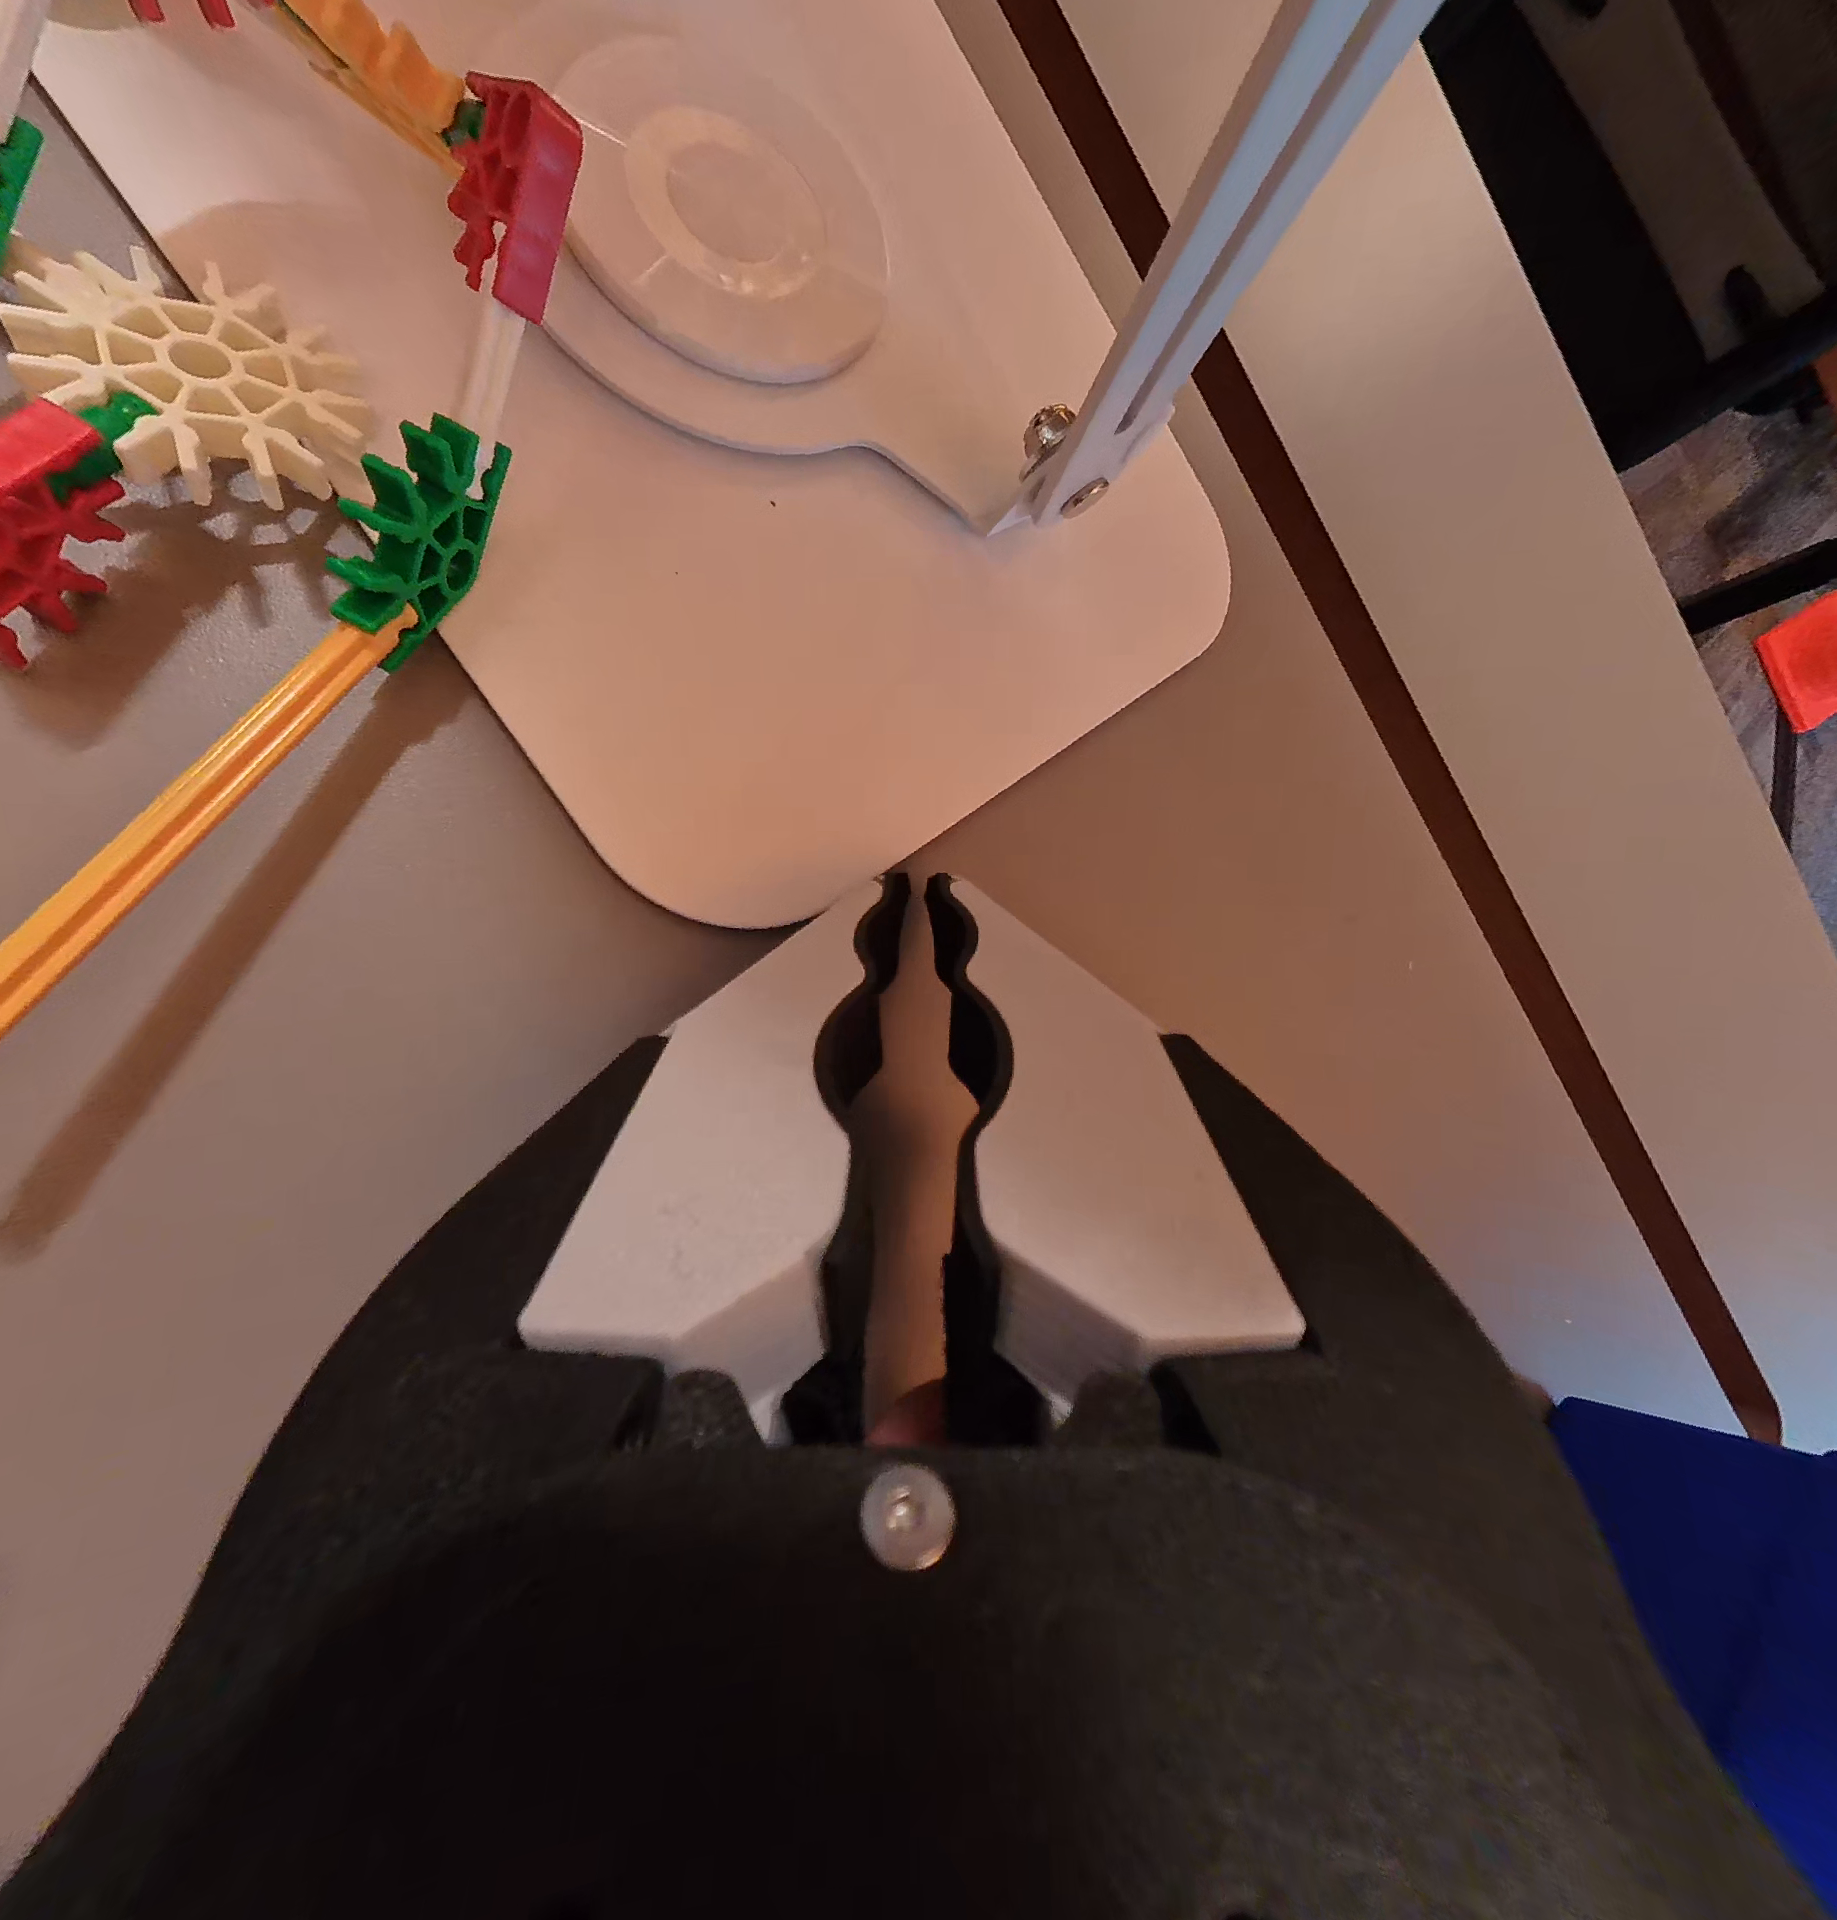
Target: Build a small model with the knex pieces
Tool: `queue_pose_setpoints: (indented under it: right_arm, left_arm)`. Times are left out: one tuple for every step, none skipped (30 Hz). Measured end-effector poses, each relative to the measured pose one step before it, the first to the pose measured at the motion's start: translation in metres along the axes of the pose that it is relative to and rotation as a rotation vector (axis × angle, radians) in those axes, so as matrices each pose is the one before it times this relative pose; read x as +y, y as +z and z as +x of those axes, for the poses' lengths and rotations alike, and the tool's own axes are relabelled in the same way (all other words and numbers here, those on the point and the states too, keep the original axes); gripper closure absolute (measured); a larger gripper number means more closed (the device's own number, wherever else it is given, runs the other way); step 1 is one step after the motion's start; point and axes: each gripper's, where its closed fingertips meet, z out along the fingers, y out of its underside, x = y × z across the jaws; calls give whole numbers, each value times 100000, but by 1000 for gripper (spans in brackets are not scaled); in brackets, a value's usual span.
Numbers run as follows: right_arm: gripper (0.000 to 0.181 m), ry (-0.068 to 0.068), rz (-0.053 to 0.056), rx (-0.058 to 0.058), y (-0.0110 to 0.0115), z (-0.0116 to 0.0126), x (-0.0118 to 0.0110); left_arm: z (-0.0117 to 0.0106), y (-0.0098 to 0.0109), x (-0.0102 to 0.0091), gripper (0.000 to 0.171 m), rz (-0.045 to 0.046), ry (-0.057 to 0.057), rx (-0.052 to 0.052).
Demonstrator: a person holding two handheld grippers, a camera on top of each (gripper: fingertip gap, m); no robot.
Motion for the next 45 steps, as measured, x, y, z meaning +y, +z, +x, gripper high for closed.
queue_pose_setpoints:
  right_arm:
    - [178, -276, 64, 204, 10, 14, -5]
    - [179, -192, 83, 167, 19, -1, -2]
    - [179, -93, 47, 80, 9, -5, -12]
    - [179, -141, 28, 93, 8, -11, 0]
    - [179, -206, 37, 166, 8, 4, -2]
    - [180, -219, 30, 178, 17, -4, -2]
    - [180, -251, -10, 228, 20, -7, -12]
    - [181, -362, -42, 331, 17, 15, -7]
    - [181, -576, -60, 389, 17, -9, -6]
    - [181, -831, -81, 476, 18, 4, -3]
    - [181, -780, -29, 567, -12, 21, -2]
    - [181, -431, 100, 493, -11, -7, 11]
    - [181, -308, 160, 389, -7, -30, 2]
    - [181, -581, 40, 385, -13, -17, 11]
    - [181, -849, -167, 336, -25, 11, 14]
    - [181, -669, -261, 174, -18, 36, 24]
    - [181, -176, -128, -83, -11, 41, 0]
    - [181, 181, 76, -240, 3, 18, -8]
    - [181, 276, 209, -190, 14, 14, 3]
    - [181, 241, 274, -143, 11, 16, -3]
    - [181, 186, 237, -129, 11, 5, 3]
    - [181, 102, 152, -67, -1, 0, -12]
    - [181, 10, 65, 27, 18, 5, -6]
    - [181, -132, 6, 157, 17, -8, -17]
    - [181, -247, 6, 253, 26, -9, -11]
    - [181, -251, 51, 276, 25, -17, -22]
    - [181, -254, 48, 299, 31, -7, -25]
    - [181, -265, 5, 240, 17, 13, -17]
    - [181, -155, -13, 96, 4, 1, -5]
    - [181, -43, 4, -32, -6, 3, -6]
    - [181, 39, 43, -87, -2, 8, 1]
    - [181, 109, 63, -64, 0, 6, -2]
    - [181, 36, 80, 18, 3, 6, -3]
    - [181, -34, 77, 90, 12, 10, -5]
    - [181, -29, 20, 78, 1, 2, 6]
    - [181, -63, -32, 48, 0, 5, -3]
    - [181, -136, -28, 75, 14, 16, -1]
    - [181, -99, 4, 59, 10, 16, -11]
    - [181, 3, 14, 0, 1, 0, -2]
    - [181, -12, 25, 44, 6, 8, 10]
    - [181, -124, 36, 136, -2, 4, -2]
    - [181, -203, 1, 190, 0, -6, -4]
    - [181, -197, -35, 219, 4, 4, -2]
    - [181, -159, -42, 277, 12, -1, -3]
    - [181, -224, -25, 330, 15, -6, -5]
  left_arm:
    - [45, 95, -1326, 171, 1634, 3188, 1086]
    - [119, 203, -1314, 171, 1467, 3631, 1342]
    - [-45, 289, -1387, 171, 1730, 3415, 552]
    - [4, 338, -1398, 171, 1756, 2593, 1154]
    - [75, 419, -1434, 171, 2068, 3038, 1581]
    - [27, 498, -1484, 171, 2464, 3322, 1323]
    - [80, 629, -1510, 171, 2677, 2512, 2020]
    - [124, 782, -1294, 171, 1717, 2270, 2283]
    - [23, 909, -1033, 171, 660, 2965, 1445]
    - [66, 987, -814, 171, -70, 2506, 1800]
    - [57, 980, -599, 171, -512, 2007, 1939]
    - [-14, 943, -506, 171, -411, 1812, 1493]
    - [68, 867, -441, 171, -54, 1244, 2097]
    - [195, 802, -395, 171, 314, 1025, 2730]
    - [107, 729, -373, 171, 596, 961, 2013]
    - [8, 653, -309, 171, 466, 513, 1386]
    - [94, 589, -264, 171, 481, 399, 1624]
    - [100, 511, -250, 171, 568, 651, 1405]
    - [76, 460, -196, 171, 405, 365, 1185]
    - [139, 419, -140, 171, 121, 100, 1556]
    - [118, 383, -56, 171, -235, 547, 1301]
    - [72, 334, -78, 171, -72, 579, 931]
    - [128, 319, -118, 171, 295, 55, 1301]
    - [133, 287, -110, 171, 262, 163, 1219]
    - [-32, 246, -109, 171, 375, 325, -62]
    - [-70, 200, -119, 171, 457, -516, -205]
    - [26, 62, -193, 170, 1066, -672, 485]
    - [-50, -38, -218, 165, 1343, -630, -257]
    - [-82, -9, -28, 161, 304, -250, -810]
    - [-211, -41, 108, 157, -387, -36, -1849]
    - [-202, -135, 147, 154, -276, -227, -1935]
    - [-152, -231, 34, 152, 643, -756, -1628]
    - [-93, -314, -28, 150, 1184, -1190, -1284]
    - [-103, -367, 28, 147, 1080, -1181, -1547]
    - [-120, -376, 62, 146, 903, -1050, -1894]
    - [-63, -332, 103, 145, 609, -1087, -1731]
    - [-11, -310, 110, 145, 629, -962, -1651]
    - [-15, -292, 118, 143, 557, -1070, -1861]
    - [-22, -266, 69, 143, 667, -1238, -1950]
    - [3, -245, 54, 142, 744, -1554, -1951]
    - [-2, -209, 53, 140, 810, -1756, -2175]
    - [56, -159, -102, 139, 1791, -1896, -1921]
    - [199, -89, -141, 139, 2111, -2352, -975]
    - [211, -31, 14, 139, 1352, -1481, -1143]
    - [-79, -63, 159, 140, 638, -636, -2960]
